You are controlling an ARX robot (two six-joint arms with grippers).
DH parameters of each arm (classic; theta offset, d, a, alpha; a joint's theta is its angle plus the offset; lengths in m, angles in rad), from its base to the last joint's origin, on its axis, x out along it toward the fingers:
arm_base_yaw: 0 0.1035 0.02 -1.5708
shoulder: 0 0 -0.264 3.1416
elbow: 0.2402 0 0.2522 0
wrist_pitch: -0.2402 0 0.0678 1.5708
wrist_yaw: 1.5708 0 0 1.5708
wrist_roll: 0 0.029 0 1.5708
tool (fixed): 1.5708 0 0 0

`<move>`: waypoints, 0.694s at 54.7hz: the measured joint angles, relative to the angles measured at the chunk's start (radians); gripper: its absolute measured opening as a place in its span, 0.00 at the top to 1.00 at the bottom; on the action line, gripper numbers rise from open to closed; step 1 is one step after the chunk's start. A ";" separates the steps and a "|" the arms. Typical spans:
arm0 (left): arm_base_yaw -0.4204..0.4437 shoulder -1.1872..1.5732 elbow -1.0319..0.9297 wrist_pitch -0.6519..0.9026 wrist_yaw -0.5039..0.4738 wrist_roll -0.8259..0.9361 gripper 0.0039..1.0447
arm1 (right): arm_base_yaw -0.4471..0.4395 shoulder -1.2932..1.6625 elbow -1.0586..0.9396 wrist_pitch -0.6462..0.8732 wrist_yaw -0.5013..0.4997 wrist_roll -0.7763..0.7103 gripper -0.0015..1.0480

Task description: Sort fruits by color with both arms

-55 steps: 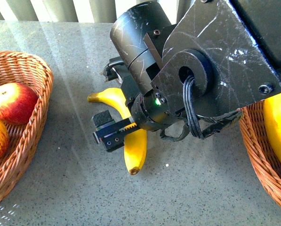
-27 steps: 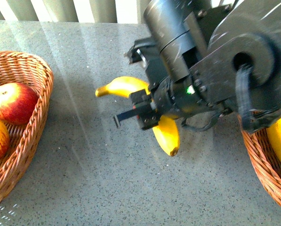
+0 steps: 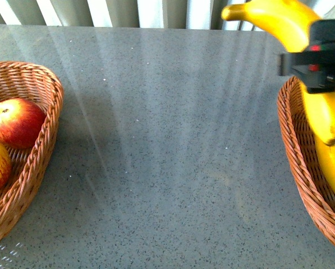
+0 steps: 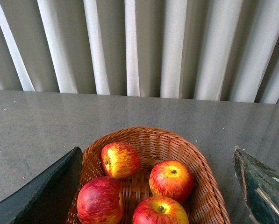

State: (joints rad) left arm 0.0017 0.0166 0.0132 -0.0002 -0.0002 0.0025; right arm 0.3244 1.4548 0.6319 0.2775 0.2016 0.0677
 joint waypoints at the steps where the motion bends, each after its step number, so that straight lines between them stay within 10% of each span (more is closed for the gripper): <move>1: 0.000 0.000 0.000 0.000 0.000 0.000 0.09 | -0.011 -0.009 -0.009 -0.003 -0.002 0.000 0.66; 28: 0.000 0.000 0.000 0.000 0.000 0.000 0.09 | -0.406 -0.106 -0.169 -0.011 -0.084 -0.075 0.66; 38: 0.000 0.000 0.000 0.000 0.000 0.000 0.09 | -0.441 -0.138 -0.217 -0.005 -0.085 -0.087 0.35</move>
State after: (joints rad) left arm 0.0017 0.0166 0.0132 -0.0002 -0.0002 0.0025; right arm -0.1169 1.3167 0.4149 0.2722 0.1165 -0.0193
